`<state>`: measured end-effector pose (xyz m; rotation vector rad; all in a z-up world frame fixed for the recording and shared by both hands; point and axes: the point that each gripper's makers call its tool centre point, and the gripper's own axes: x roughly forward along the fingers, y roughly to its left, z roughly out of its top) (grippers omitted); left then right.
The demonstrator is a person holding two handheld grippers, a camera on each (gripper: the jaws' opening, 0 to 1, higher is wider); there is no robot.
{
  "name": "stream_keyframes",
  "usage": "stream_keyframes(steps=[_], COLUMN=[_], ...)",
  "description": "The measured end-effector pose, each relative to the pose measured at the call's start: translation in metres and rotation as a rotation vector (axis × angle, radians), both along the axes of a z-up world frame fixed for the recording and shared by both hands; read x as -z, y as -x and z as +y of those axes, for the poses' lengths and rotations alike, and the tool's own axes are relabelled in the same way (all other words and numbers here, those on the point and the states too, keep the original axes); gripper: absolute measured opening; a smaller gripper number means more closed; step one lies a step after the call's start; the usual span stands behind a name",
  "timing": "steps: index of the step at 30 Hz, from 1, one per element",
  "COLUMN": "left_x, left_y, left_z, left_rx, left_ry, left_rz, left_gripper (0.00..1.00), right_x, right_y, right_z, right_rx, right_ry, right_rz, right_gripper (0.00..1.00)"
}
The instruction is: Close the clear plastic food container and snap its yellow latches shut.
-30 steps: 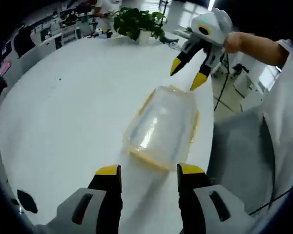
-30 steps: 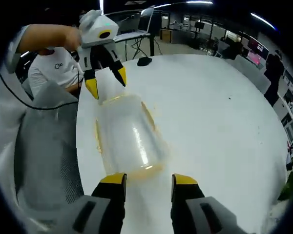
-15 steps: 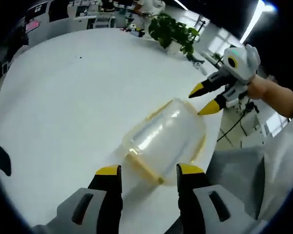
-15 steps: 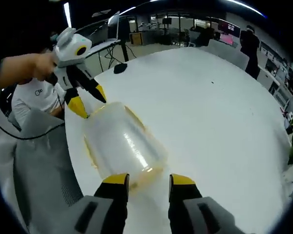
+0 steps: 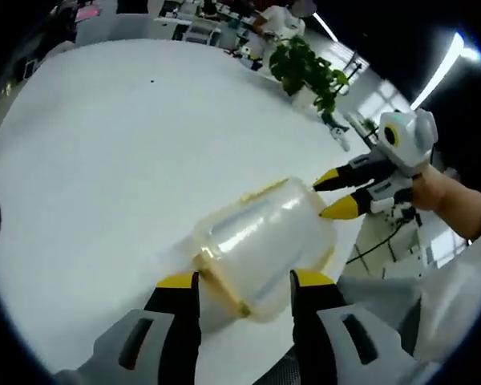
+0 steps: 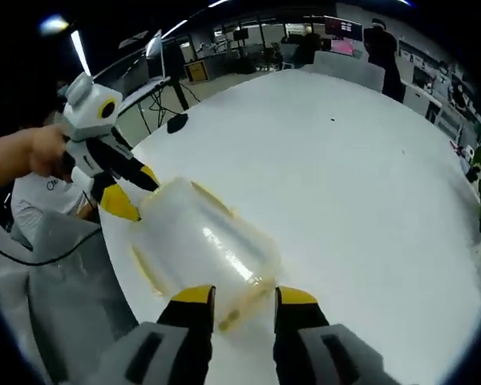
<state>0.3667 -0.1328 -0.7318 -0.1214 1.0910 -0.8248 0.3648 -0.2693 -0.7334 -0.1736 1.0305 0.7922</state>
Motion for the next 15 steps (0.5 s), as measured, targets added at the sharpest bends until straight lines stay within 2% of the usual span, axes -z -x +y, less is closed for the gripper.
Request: stream_keyframes(steps=[2, 5, 6, 11, 12, 13, 15], left_x=[0.0029, 0.0077, 0.0082, 0.0070, 0.0070, 0.0066, 0.0066], left_y=[0.0021, 0.0030, 0.0010, 0.0019, 0.0008, 0.0019, 0.0017], left_z=[0.0011, 0.0008, 0.0030, 0.0026, 0.0020, 0.0015, 0.0013], left_rx=[0.031, 0.018, 0.020, 0.006, -0.025, -0.027, -0.023], left_ry=[-0.037, -0.048, -0.067, -0.068, -0.064, -0.067, -0.070], left_rz=[-0.017, -0.002, -0.024, -0.025, -0.023, -0.026, -0.029], left_gripper=[0.41, 0.37, 0.36, 0.36, 0.35, 0.35, 0.35], right_x=[0.0001, 0.0002, 0.0001, -0.0002, 0.0002, 0.0009, 0.0010], right_y=[-0.0006, -0.0006, -0.0001, 0.0004, 0.0001, 0.0012, 0.0010], right_z=[0.0004, 0.0013, 0.0023, 0.0019, 0.0018, 0.0019, 0.0014], right_rx=[-0.004, 0.022, 0.017, 0.019, 0.025, 0.056, 0.050], right_ry=[0.005, 0.004, 0.012, 0.024, 0.020, 0.007, 0.008], right_rz=[-0.005, 0.000, -0.005, -0.007, -0.002, 0.023, 0.019], right_gripper=[0.28, 0.28, 0.28, 0.27, 0.27, 0.27, 0.26])
